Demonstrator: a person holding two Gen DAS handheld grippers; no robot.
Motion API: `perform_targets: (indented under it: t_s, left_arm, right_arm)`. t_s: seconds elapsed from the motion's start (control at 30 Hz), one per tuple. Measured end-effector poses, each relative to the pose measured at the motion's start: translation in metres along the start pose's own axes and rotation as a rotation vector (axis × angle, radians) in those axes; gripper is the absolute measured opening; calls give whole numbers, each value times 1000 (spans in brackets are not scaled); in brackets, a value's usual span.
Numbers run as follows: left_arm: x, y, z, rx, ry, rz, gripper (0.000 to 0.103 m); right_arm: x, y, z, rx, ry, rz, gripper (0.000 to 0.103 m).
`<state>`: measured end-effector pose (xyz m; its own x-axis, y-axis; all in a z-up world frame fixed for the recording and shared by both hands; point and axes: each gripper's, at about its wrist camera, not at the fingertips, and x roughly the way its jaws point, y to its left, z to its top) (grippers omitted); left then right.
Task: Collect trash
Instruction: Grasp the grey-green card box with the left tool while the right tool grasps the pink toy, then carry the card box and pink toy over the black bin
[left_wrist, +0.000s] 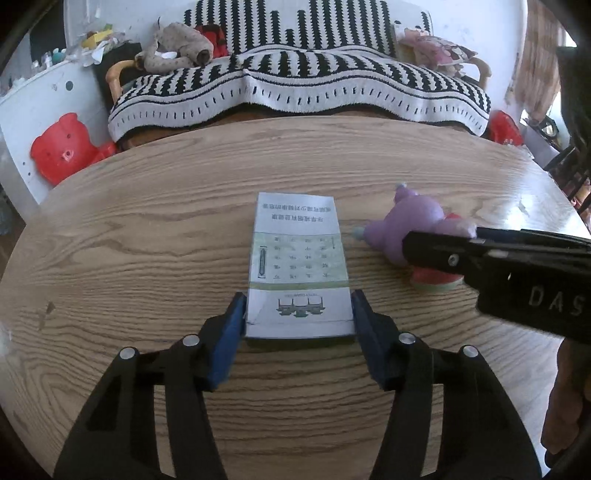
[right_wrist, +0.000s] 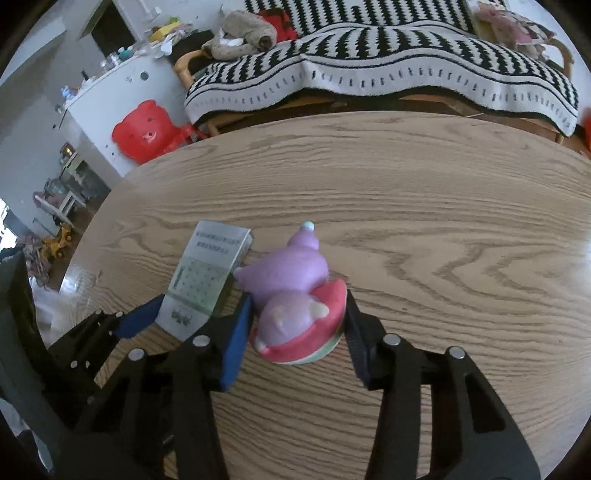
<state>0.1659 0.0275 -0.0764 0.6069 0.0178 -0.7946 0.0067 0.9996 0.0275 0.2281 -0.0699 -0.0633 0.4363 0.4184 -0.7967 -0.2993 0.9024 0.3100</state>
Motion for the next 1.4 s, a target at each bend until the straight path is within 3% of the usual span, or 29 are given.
perform_targets:
  t_s: [0.4, 0.67, 1.07, 1.4]
  left_arm:
    - [-14, -7, 1, -18, 6, -41, 54]
    - [-44, -50, 5, 21, -35, -100, 54]
    - [-90, -187, -9, 186, -72, -217, 54]
    - [-134, -340, -58, 389, -82, -384, 54]
  right_arm:
    - [-58, -31, -18, 68, -68, -54, 45]
    - [-131, -70, -48, 105, -135, -136, 45]
    - [-269, -165, -143, 211, -237, -308, 45]
    - [-388, -261, -257, 389, -329, -470, 45]
